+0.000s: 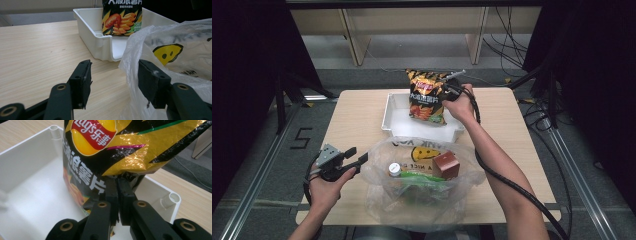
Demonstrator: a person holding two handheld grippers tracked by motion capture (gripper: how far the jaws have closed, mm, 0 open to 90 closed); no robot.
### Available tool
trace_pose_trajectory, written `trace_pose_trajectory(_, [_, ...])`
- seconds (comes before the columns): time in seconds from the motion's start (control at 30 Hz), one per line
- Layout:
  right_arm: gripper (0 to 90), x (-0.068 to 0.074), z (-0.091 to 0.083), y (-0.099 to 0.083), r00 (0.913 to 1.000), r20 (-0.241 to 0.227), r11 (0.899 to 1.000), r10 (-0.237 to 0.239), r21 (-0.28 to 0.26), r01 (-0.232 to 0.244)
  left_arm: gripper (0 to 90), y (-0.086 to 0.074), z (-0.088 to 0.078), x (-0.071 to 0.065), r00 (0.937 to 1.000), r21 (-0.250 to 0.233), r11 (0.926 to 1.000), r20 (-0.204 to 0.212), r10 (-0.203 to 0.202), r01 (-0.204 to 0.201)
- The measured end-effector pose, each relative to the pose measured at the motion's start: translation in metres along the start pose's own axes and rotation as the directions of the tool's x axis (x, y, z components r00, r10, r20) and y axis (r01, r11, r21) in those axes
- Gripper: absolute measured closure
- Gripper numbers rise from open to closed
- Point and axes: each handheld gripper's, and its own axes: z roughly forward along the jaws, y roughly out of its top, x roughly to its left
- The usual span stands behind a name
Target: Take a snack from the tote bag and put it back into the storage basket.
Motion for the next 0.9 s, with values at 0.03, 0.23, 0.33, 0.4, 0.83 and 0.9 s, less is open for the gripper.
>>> trace_pose_trajectory(0.03, [87.3,0.000,0.000,0.000,1.0000,0.000,1.000,0.002,0.003,-0.002,44.7,0.000,0.000,0.000,1.0000,0.004,1.0000,-0.005,0.001,-0.001])
trace_pose_trajectory(0.23, [83.8,0.002,-0.004,0.001,0.9999,-0.011,1.000,0.008,-0.005,-0.008,44.7,0.000,-0.001,0.000,1.0000,-0.005,1.0000,-0.002,-0.001,0.001])
trace_pose_trajectory(0.33, [80.4,0.004,-0.010,0.003,0.9998,-0.016,1.000,0.006,-0.018,-0.006,44.7,0.000,-0.001,0.000,1.0000,-0.005,1.0000,-0.004,-0.002,0.002])
trace_pose_trajectory(0.4, [78.2,0.006,-0.014,0.004,0.9998,-0.020,1.000,0.008,-0.030,-0.009,44.6,0.000,-0.001,0.000,1.0000,-0.010,0.9999,0.003,0.000,0.000])
trace_pose_trajectory(0.83, [65.7,0.014,-0.045,0.002,0.9950,-0.088,0.998,0.047,-0.046,-0.051,44.1,0.000,-0.002,-0.002,1.0000,-0.011,0.9999,-0.003,-0.002,0.002])
trace_pose_trajectory(0.9, [65.1,0.014,-0.049,-0.001,0.9930,-0.104,0.996,0.056,-0.057,-0.062,44.0,0.000,-0.002,-0.002,1.0000,-0.011,0.9999,-0.001,0.000,0.000])
